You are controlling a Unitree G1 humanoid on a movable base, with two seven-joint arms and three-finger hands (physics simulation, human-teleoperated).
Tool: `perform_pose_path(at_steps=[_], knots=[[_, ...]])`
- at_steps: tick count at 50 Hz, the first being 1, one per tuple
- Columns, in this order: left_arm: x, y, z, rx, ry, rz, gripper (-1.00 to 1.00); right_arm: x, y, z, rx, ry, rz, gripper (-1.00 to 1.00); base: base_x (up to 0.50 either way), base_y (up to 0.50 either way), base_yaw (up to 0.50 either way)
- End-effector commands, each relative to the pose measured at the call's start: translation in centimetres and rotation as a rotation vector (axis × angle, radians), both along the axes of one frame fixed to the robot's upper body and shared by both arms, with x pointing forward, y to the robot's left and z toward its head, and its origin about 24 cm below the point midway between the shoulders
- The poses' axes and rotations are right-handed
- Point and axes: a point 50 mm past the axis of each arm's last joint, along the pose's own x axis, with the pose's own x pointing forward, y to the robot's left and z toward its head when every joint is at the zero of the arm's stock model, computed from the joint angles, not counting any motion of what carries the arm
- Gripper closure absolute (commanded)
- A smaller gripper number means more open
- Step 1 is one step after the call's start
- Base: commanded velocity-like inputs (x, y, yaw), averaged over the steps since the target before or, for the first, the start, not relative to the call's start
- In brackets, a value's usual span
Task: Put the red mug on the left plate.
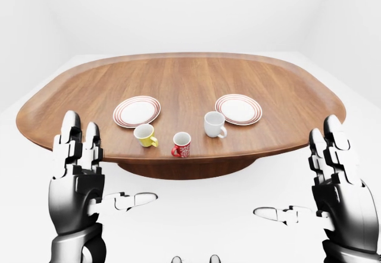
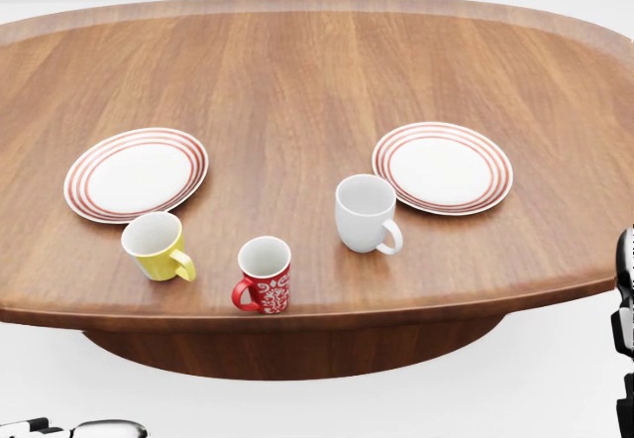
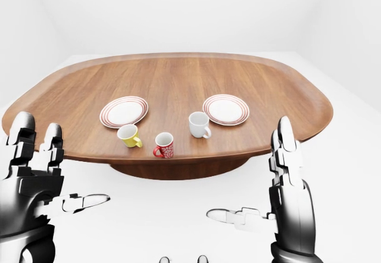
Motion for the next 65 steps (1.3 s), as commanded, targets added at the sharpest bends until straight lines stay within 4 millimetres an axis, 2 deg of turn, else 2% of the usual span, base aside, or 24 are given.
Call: perform_pose_path(at_steps=[1, 28, 38, 46, 56, 65], knots=[[0.0, 0.0, -0.1, 0.000, 0.003, -0.005, -1.00, 0.5, 0.5, 0.4, -0.038, -0.010, 0.011, -1.00, 0.00, 0.50, 0.00], [-0.1, 0.0, -0.1, -0.003, 0.005, -0.013, -1.00, 0.9, 0.9, 0.8, -0.078, -0.027, 0.001, -1.00, 0.00, 0.50, 0.00], [0.0, -0.1, -0.1, -0.003, 0.006, -0.014, -1.00, 0.9, 0.8, 0.8, -0.060, -0.041, -0.006, -1.00, 0.00, 0.00, 0.00], [-0.1, -0.1, -0.1, -0.001, 0.005, -0.016, -1.00, 1.0, 1.5, 0.9, -0.093, -0.034, 0.057, -1.00, 0.00, 0.00, 0.00], [-0.2, -0.1, 0.0, -0.002, 0.001, -0.019, -1.00, 1.1, 1.5, 0.9, -0.118, -0.029, 0.029, -1.00, 0.50, 0.17, 0.00], [-0.2, -0.2, 0.0, 0.000, 0.001, -0.023, -1.00, 1.2, 1.6, 1.1, -0.104, -0.053, 0.061, -1.00, 0.02, 0.00, 0.00]])
